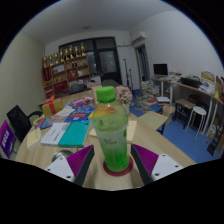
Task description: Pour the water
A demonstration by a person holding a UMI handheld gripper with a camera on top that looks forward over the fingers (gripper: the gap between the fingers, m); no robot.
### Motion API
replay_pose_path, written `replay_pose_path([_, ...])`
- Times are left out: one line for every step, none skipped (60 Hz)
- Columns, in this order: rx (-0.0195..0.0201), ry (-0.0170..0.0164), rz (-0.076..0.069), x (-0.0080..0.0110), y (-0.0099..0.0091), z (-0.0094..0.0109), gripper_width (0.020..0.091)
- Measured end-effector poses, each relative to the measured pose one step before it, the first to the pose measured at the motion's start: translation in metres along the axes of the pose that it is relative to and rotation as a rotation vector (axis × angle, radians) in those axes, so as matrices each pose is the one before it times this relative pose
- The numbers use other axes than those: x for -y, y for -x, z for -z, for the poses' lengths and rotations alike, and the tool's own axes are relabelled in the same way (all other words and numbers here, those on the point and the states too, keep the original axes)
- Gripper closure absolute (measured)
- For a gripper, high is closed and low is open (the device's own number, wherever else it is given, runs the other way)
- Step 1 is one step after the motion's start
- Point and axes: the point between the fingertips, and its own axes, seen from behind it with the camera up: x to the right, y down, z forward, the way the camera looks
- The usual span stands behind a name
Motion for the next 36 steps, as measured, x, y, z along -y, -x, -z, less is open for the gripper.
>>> replay_pose_path([-0.007, 0.00132, 0.0007, 0.00032, 0.00031, 0.00725, 0.0275])
replay_pose_path([-0.0082, 0.00233, 0.0022, 0.00012, -0.00007, 0.00789, 0.0272])
replay_pose_path([-0.00861, 0.00267, 0.0031, 0.00015, -0.00002, 0.00906, 0.0274])
replay_pose_path([-0.00108, -0.00445, 0.0075, -0.01112, -0.02381, 0.0004, 0.0276])
replay_pose_path([-0.00907, 0.00467, 0.0005, 0.01005, 0.01434, 0.01693, 0.0273])
replay_pose_path([-0.00797, 0.00035, 0.0023, 0.00371, 0.00773, 0.01012, 0.0271])
replay_pose_path([-0.00352, -0.00116, 0.0039, 0.00152, 0.00224, 0.01053, 0.0276])
replay_pose_path([-0.00326, 0.00088, 0.003, 0.00122, 0.00232, 0.01102, 0.0274])
replay_pose_path([-0.00436, 0.00178, 0.0021, 0.00095, 0.00295, 0.01121, 0.0275])
replay_pose_path([-0.00499, 0.0023, 0.0011, 0.00062, 0.00281, 0.01123, 0.0277])
replay_pose_path([-0.00531, 0.00214, 0.0008, 0.00065, 0.00241, 0.01166, 0.0273])
replay_pose_path([-0.00216, 0.00017, 0.0018, -0.00235, -0.00349, 0.01138, 0.0273])
replay_pose_path([-0.00474, 0.00145, -0.0001, 0.00016, 0.00242, 0.01227, 0.0273])
replay_pose_path([-0.00464, -0.00028, -0.0011, 0.00074, 0.00424, 0.01314, 0.0274])
replay_pose_path([-0.00201, -0.00136, 0.001, 0.00039, 0.00342, 0.01283, 0.0273])
replay_pose_path([-0.00159, -0.00141, 0.0029, 0.00038, 0.00355, 0.01318, 0.0275])
replay_pose_path([-0.00172, -0.00063, 0.0049, 0.00009, 0.0039, 0.01335, 0.0274])
replay_pose_path([-0.00177, 0.00028, 0.0066, -0.00041, 0.0025, 0.01292, 0.0272])
replay_pose_path([-0.00441, 0.00141, 0.0069, -0.00054, 0.00317, 0.0134, 0.0275])
replay_pose_path([-0.0051, 0.00193, 0.0069, -0.00039, 0.00326, 0.01299, 0.0275])
replay_pose_path([-0.00399, 0.00231, 0.0062, 0.0005, 0.00066, 0.01252, 0.0273])
replay_pose_path([-0.0058, 0.00092, 0.0044, -0.00103, 0.00395, 0.01321, 0.0275])
replay_pose_path([-0.00761, 0.00059, 0.0038, -0.00137, 0.00682, 0.0138, 0.0272])
replay_pose_path([-0.00289, 0.00193, 0.0031, -0.00071, 0.00419, 0.01227, 0.0274])
replay_pose_path([-0.00052, 0.00249, 0.0022, -0.00112, 0.00444, 0.01213, 0.0273])
replay_pose_path([-0.00016, 0.00229, 0.0019, -0.00111, 0.00459, 0.01183, 0.0274])
replay_pose_path([-0.00121, 0.00206, 0.0007, -0.00113, 0.0043, 0.01172, 0.0276])
replay_pose_path([0.00084, 0.00226, -0.0001, -0.00063, 0.00086, 0.01087, 0.0276])
replay_pose_path([-0.00121, 0.00088, 0.0005, -0.00076, 0.00393, 0.01055, 0.0276])
replay_pose_path([0.00029, 0.00148, 0.0003, 0.00103, 0.00191, 0.00798, 0.0278])
replay_pose_path([-0.00307, -0.00083, 0.0028, -0.0016, 0.0055, 0.01153, 0.0282])
replay_pose_path([-0.00165, 0.00068, 0.0056, -0.00077, 0.00421, 0.01002, 0.028])
replay_pose_path([-0.0015, 0.00195, 0.0078, -0.0003, 0.00302, 0.00953, 0.028])
replay_pose_path([-0.00126, 0.00227, 0.0077, 0.00003, 0.00254, 0.00975, 0.0277])
replay_pose_path([-0.00101, 0.00323, 0.0075, 0.0007, 0.00043, 0.00821, 0.0274])
replay_pose_path([-0.00222, 0.00161, 0.0041, 0.00007, 0.00187, 0.00887, 0.0276])
